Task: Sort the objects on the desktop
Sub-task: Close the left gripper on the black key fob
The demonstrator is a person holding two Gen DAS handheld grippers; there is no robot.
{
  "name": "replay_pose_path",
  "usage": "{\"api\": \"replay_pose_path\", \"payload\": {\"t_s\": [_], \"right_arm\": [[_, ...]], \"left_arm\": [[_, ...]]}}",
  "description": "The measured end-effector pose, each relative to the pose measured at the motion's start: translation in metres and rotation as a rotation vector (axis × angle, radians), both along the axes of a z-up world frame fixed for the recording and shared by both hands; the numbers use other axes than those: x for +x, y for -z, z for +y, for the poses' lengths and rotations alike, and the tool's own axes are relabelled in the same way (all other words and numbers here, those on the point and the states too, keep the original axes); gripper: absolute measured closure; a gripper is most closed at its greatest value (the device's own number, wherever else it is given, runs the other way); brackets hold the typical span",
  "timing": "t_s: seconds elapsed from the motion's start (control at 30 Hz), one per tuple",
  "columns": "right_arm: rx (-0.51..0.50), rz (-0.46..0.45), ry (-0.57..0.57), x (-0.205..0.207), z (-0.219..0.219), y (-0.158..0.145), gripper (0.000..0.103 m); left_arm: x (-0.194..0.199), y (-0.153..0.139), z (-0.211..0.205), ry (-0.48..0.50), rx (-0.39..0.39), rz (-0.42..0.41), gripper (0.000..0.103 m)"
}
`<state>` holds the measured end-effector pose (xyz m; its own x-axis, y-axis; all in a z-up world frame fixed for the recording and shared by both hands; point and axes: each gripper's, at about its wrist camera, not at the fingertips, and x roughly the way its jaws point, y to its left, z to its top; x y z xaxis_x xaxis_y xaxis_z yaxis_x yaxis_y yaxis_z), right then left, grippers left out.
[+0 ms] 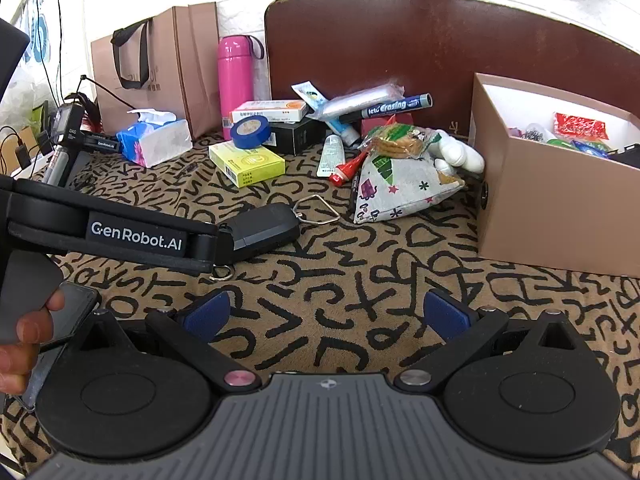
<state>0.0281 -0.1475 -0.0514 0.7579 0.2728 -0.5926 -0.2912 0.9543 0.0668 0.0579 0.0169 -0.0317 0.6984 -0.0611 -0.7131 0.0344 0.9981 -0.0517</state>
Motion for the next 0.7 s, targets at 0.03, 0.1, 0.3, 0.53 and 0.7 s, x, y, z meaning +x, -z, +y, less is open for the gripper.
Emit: {"api": "replay_pose_path", "payload": {"t_s": [0.03, 0.1, 0.3, 0.53, 0.7], "right_arm": [[0.002, 0.005, -0.003, 0.002, 0.000, 0.001, 0.001], [0.004, 0.014, -0.008, 0.006, 0.001, 0.004, 0.001], [-0.006, 0.044, -0.024, 0.019, 0.006, 0.014, 0.001], [-0.012, 0.056, -0.084, 0.037, 0.015, 0.026, 0.001], [0.007, 0.056, -0.139, 0.050, 0.024, 0.031, 0.001]], "left_arm": [[0.002, 0.001, 0.000, -0.001, 0.000, 0.005, 0.001], [0.005, 0.004, 0.001, -0.001, 0.000, 0.014, 0.001], [0.018, 0.012, 0.003, -0.001, 0.002, 0.039, 0.001], [0.034, 0.021, 0.008, 0.043, -0.013, 0.057, 0.002], [0.046, 0.026, 0.011, 0.080, -0.039, 0.065, 0.006]]}}
